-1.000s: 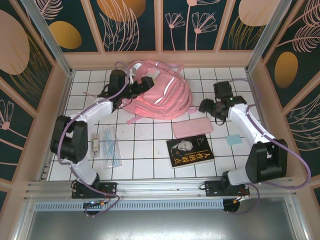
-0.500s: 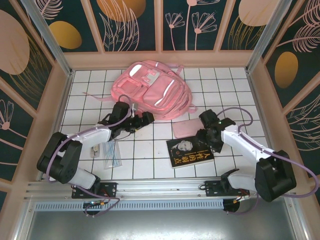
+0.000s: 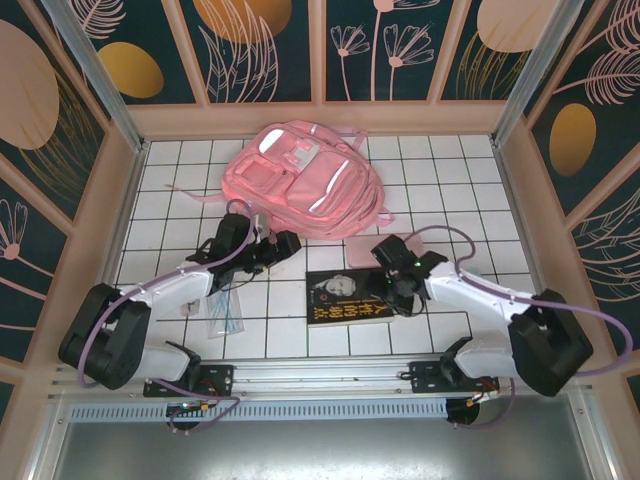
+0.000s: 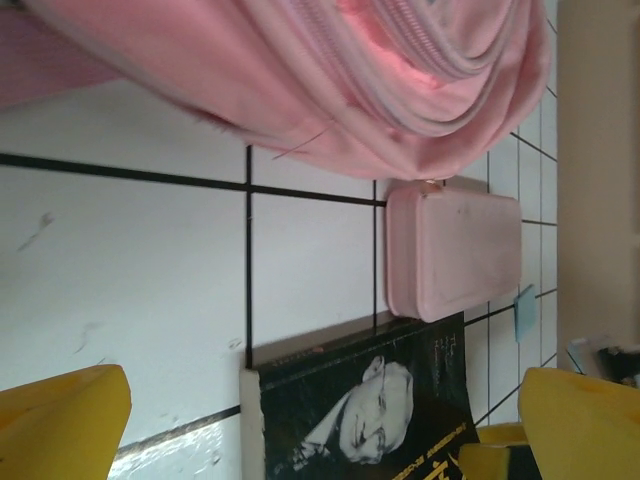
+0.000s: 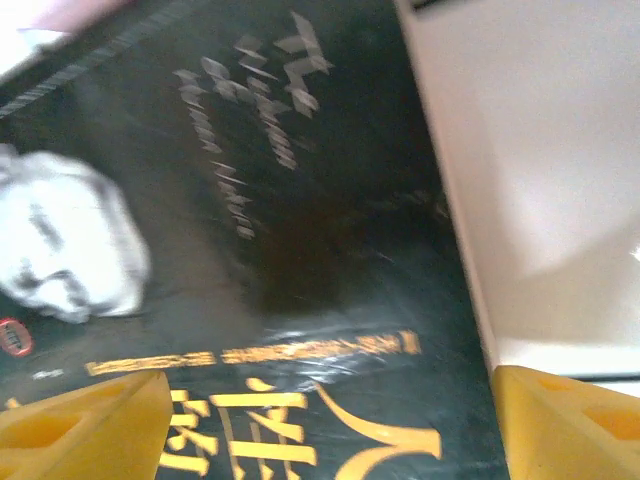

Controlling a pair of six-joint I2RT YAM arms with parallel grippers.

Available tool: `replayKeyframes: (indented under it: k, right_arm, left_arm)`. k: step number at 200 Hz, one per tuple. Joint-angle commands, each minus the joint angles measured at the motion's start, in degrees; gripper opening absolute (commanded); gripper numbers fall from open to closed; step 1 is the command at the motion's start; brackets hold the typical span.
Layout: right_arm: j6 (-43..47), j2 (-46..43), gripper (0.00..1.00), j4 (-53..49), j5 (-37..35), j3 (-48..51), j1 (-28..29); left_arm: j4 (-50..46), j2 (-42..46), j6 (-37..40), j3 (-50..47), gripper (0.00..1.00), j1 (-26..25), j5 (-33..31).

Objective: Pack the student bag

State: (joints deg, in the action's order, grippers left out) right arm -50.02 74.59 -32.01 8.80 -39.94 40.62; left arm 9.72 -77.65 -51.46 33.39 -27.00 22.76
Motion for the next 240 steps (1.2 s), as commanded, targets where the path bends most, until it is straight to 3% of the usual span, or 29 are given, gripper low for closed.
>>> replayKeyframes:
  k: [1,29,74,101,153,171,206,240]
  right_arm:
    - [1.13,4.01,0.83,8.72,3.89,-5.83,2.14]
    - [2.10,6.56,0.82,15.40,12.05,-8.30,2.61]
    - [8.30,4.96,0.82,5.04,0.97,-8.53,-1.27]
    - [8.19,6.21,0.81,9.48,2.20,-6.24,-2.24]
    - [6.43,11.17,0.76,15.11,4.47,-5.33,0.33]
    - [5.62,13.25,0.75,16.09,4.85,-5.39,1.66]
    - [5.38,15.19,0.74,16.84,5.70,-5.59,2.53]
    - [5.15,13.22,0.61,18.20,10.12,-7.12,2.79]
  left_arm:
    - [-1.27,3.06,-1.79,-1.86,0.98,0.20,-3.12]
    - [-6.14,5.97,-1.04,-2.88,0.97,0.20,-5.51]
    - [-12.70,8.11,1.55,-4.23,0.88,0.20,-6.82]
    - [-10.59,6.09,1.28,-5.54,0.76,-0.13,-5.96]
    - [-6.32,2.50,0.17,-6.84,0.66,-1.51,-5.01]
    - [-5.19,1.58,-0.11,-7.59,0.55,-1.90,-4.62]
    - [-2.42,-0.55,-0.66,-9.38,0.47,-2.27,-4.15]
    - [0.13,-3.13,-0.92,-9.66,0.39,-2.61,-3.51]
